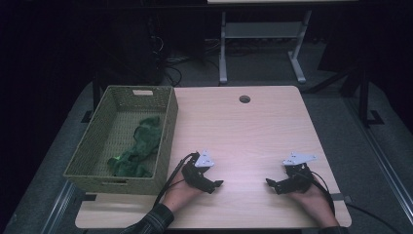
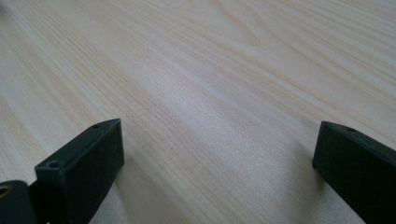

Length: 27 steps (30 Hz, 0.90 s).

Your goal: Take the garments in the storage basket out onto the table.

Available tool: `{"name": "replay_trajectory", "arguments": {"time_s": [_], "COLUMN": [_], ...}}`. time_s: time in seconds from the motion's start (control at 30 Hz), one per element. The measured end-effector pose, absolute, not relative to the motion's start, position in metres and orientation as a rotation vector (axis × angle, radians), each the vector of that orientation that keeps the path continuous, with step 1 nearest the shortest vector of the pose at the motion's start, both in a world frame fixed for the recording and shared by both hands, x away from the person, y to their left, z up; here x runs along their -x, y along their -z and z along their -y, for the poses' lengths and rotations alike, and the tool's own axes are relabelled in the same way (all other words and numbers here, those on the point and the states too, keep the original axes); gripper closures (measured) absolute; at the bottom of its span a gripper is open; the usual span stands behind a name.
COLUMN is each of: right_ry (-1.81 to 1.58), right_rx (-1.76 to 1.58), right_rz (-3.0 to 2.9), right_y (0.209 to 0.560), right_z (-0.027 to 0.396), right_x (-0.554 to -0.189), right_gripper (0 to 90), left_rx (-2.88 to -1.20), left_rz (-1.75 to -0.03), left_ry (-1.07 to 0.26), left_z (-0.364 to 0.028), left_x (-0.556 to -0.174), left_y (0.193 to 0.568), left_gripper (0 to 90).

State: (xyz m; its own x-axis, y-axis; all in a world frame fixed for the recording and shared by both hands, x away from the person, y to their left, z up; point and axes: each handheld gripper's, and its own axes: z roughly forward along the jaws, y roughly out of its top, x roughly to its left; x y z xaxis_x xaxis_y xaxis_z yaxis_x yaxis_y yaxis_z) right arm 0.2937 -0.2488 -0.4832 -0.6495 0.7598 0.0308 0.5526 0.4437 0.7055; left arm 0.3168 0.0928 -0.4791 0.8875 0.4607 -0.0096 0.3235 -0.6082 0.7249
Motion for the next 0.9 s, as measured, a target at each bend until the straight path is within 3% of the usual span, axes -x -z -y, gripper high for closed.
{"name": "replay_trajectory", "arguments": {"time_s": [0.9], "right_ry": [-1.015], "right_rx": [-1.137], "right_rz": [-2.409], "right_y": [0.483], "right_z": [0.249], "right_x": [-0.293], "right_gripper": [1.7], "left_rx": [-2.245], "left_rz": [-0.598], "left_ry": [-0.217], "left_z": [-0.106], "left_x": [-0.322], "left_y": [0.463], "left_gripper": [12.8]}}
